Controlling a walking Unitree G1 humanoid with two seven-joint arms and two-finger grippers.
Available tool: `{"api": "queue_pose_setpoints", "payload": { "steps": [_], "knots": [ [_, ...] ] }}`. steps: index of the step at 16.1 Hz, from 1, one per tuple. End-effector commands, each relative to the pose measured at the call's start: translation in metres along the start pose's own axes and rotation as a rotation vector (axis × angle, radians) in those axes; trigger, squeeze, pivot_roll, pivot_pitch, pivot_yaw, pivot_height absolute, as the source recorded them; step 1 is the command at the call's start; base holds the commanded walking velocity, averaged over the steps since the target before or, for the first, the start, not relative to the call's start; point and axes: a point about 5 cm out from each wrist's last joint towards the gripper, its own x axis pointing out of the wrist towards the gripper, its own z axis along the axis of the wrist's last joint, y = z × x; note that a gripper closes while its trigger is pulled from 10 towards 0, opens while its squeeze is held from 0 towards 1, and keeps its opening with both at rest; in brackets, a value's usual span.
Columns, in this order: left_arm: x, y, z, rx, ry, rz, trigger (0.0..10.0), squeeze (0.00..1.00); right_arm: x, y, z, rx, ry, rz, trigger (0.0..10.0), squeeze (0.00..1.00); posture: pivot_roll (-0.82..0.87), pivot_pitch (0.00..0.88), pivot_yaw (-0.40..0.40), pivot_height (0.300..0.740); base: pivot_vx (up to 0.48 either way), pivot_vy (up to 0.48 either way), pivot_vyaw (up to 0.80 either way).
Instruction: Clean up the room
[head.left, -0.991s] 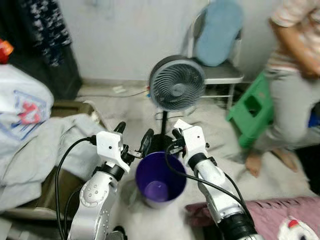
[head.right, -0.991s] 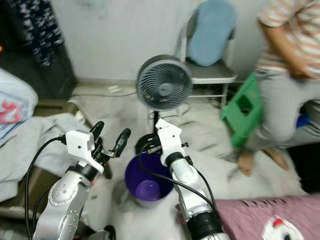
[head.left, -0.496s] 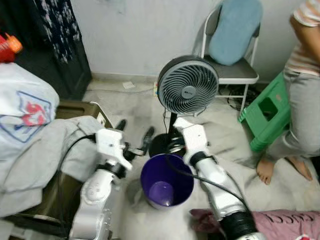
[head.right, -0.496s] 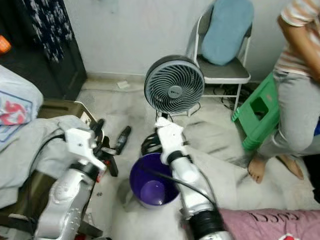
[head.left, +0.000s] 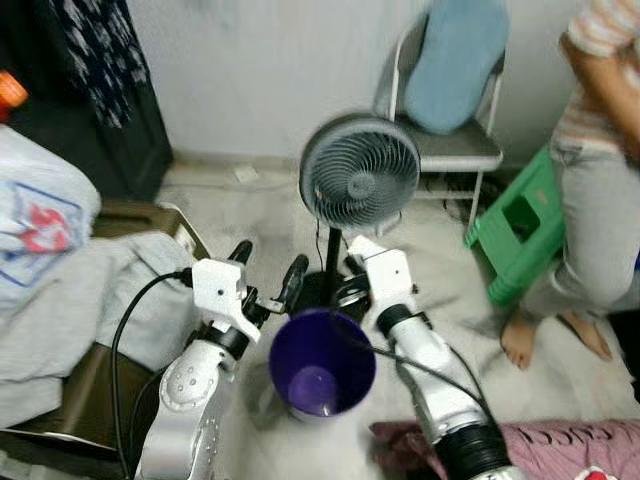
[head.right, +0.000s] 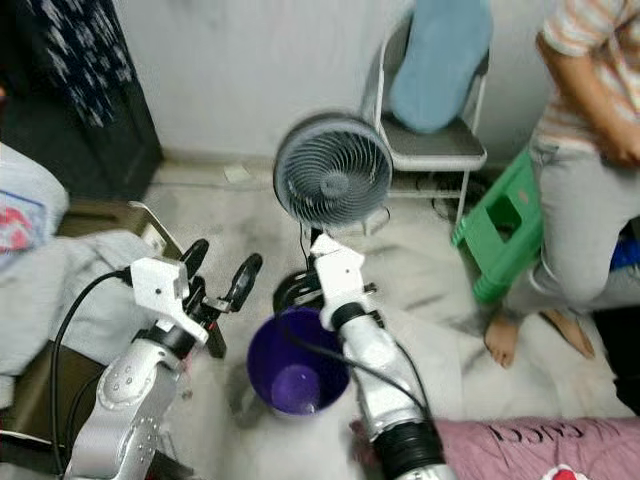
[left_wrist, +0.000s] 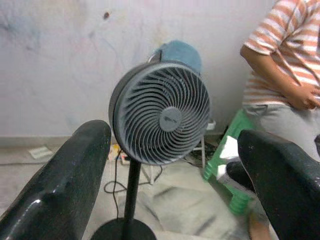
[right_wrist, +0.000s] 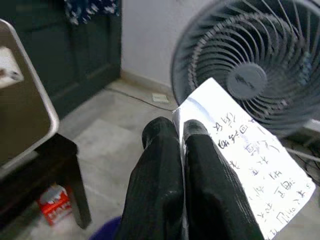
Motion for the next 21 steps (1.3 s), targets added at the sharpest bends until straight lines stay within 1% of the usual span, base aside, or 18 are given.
{"api": "queue_pose_setpoints", "payload": {
  "steps": [1,10,13,15,18,20,21],
  "knots": [
    [0.001,-0.002,0.001,0.000,-0.002,-0.011,10.0,0.00,0.000,-0.004,0.000,-0.005,0.002,-0.013,10.0,0.00,0.03,0.111,-0.044,0.740,0.292,0.000,0.00],
    [0.001,-0.002,0.000,0.003,0.005,-0.010,10.0,0.00,0.000,-0.003,0.000,-0.006,0.006,-0.012,10.0,0.00,0.03,0.113,-0.044,0.740,0.297,0.000,0.00],
    [0.002,-0.001,-0.002,-0.001,0.018,0.014,10.0,0.00,0.000,-0.003,-0.001,-0.008,0.009,-0.010,10.0,0.00,0.03,0.113,-0.043,0.740,0.000,0.000,0.00],
    [0.002,0.001,-0.003,0.022,0.023,0.024,10.0,0.00,0.000,-0.003,-0.002,-0.013,0.014,-0.008,10.0,0.00,0.03,0.113,-0.043,0.740,0.000,0.000,0.00],
    [0.001,0.003,-0.003,0.035,0.019,0.011,10.0,0.00,0.001,-0.002,0.000,-0.022,0.001,0.009,10.0,0.00,0.03,0.113,-0.043,0.740,0.000,0.000,0.00],
    [-0.002,0.007,-0.002,0.049,0.021,-0.008,10.0,0.00,0.001,-0.002,0.001,-0.024,-0.001,0.007,10.0,0.00,0.04,0.107,-0.047,0.740,0.000,0.000,0.67],
    [-0.004,0.010,-0.001,0.074,0.025,-0.036,10.0,0.00,0.002,-0.001,0.001,-0.026,0.000,0.008,10.0,0.00,0.04,0.107,-0.047,0.740,0.000,0.000,0.80]
  ]
}}
